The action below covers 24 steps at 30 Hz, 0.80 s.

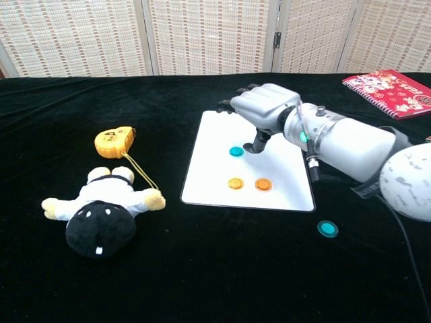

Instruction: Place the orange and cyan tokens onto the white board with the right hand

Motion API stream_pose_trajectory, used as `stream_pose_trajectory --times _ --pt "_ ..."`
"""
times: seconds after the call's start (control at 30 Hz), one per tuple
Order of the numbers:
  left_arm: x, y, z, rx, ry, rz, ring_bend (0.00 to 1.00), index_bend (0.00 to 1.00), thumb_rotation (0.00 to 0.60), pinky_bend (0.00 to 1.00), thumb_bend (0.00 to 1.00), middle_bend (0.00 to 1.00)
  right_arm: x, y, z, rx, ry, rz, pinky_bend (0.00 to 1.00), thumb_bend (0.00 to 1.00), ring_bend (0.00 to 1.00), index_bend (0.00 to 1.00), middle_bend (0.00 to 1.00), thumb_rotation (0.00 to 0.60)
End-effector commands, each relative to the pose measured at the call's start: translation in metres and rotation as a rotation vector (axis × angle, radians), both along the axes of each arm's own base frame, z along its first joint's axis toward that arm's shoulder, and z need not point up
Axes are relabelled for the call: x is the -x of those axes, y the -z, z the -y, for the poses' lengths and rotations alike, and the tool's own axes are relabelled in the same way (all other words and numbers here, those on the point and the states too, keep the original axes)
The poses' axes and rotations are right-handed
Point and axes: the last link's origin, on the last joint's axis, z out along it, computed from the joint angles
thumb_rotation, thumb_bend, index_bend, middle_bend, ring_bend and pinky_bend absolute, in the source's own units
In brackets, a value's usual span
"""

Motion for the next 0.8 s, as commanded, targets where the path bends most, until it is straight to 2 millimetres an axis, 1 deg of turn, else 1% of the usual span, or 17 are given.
stream_pose_trajectory --times 0.03,0.13,0.2,0.3,0.43,0.63,0.8 --pt "-0.001 0.001 -0.001 0.003 0.005 0.001 0.00 0.00 0.600 0.00 0.07 0.00 0.016 -0.021 -0.011 0.009 -0.009 0.027 0.00 0.30 0.05 0.14 0.13 0.600" --pt "-0.003 0.001 -0.003 0.004 0.015 0.003 0.00 0.00 0.600 0.00 0.07 0.00 0.031 -0.040 -0.024 0.007 -0.019 0.043 0.00 0.30 0.05 0.25 0.14 0.600" --pt "-0.004 0.002 -0.004 0.005 0.021 0.004 0.00 0.00 0.600 0.00 0.07 0.00 0.041 -0.050 -0.033 -0.001 -0.023 0.055 0.00 0.30 0.05 0.30 0.14 0.600" --pt "-0.007 0.002 -0.005 0.005 0.033 0.005 0.00 0.00 0.600 0.00 0.07 0.00 0.059 -0.065 -0.050 -0.022 -0.035 0.063 0.00 0.30 0.05 0.34 0.14 0.600" --pt "-0.010 0.001 -0.006 0.002 0.042 0.005 0.00 0.00 0.600 0.00 0.07 0.00 0.085 -0.077 -0.081 -0.087 -0.016 0.099 0.00 0.30 0.04 0.37 0.14 0.600" --pt "-0.020 0.003 -0.008 0.010 0.072 0.007 0.00 0.00 0.600 0.00 0.07 0.00 0.104 -0.082 -0.114 -0.128 -0.089 0.084 0.00 0.30 0.03 0.37 0.14 0.600" --pt "-0.022 0.002 -0.008 0.010 0.072 0.010 0.00 0.00 0.600 0.00 0.07 0.00 0.114 -0.078 -0.131 -0.157 -0.123 0.047 0.00 0.30 0.03 0.37 0.14 0.600"
